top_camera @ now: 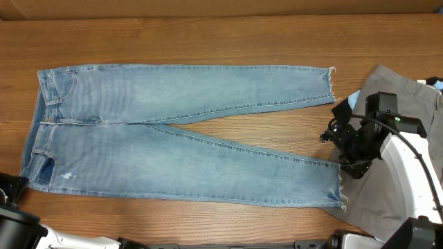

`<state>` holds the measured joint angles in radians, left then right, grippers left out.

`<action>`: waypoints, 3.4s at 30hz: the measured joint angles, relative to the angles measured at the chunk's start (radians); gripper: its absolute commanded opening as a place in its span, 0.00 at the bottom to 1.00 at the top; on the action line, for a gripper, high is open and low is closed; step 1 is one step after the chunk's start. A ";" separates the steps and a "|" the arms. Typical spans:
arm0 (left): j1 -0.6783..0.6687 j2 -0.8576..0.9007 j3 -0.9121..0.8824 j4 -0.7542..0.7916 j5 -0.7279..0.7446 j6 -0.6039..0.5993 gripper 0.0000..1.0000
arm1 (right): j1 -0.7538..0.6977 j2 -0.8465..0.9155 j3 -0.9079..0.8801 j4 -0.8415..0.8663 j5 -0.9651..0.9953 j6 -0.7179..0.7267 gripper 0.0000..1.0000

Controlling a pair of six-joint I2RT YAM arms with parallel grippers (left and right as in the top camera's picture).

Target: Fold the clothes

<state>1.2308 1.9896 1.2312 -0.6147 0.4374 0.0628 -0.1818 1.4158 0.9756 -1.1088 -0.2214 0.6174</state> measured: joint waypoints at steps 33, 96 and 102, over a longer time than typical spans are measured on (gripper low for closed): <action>-0.001 0.010 0.156 -0.167 0.023 -0.008 0.04 | -0.139 0.000 -0.227 -0.072 0.041 0.034 0.74; -0.001 0.010 0.156 -0.167 0.028 -0.008 0.04 | -0.052 -0.009 -0.429 0.131 -0.138 -0.008 0.04; -0.001 0.010 0.156 -0.167 0.028 -0.008 0.04 | -0.052 -0.009 -0.407 0.069 -0.126 -0.014 0.05</action>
<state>1.2301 1.9995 1.3876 -0.7818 0.4652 0.0551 -0.2337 1.4071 0.5690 -1.0393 -0.3473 0.6029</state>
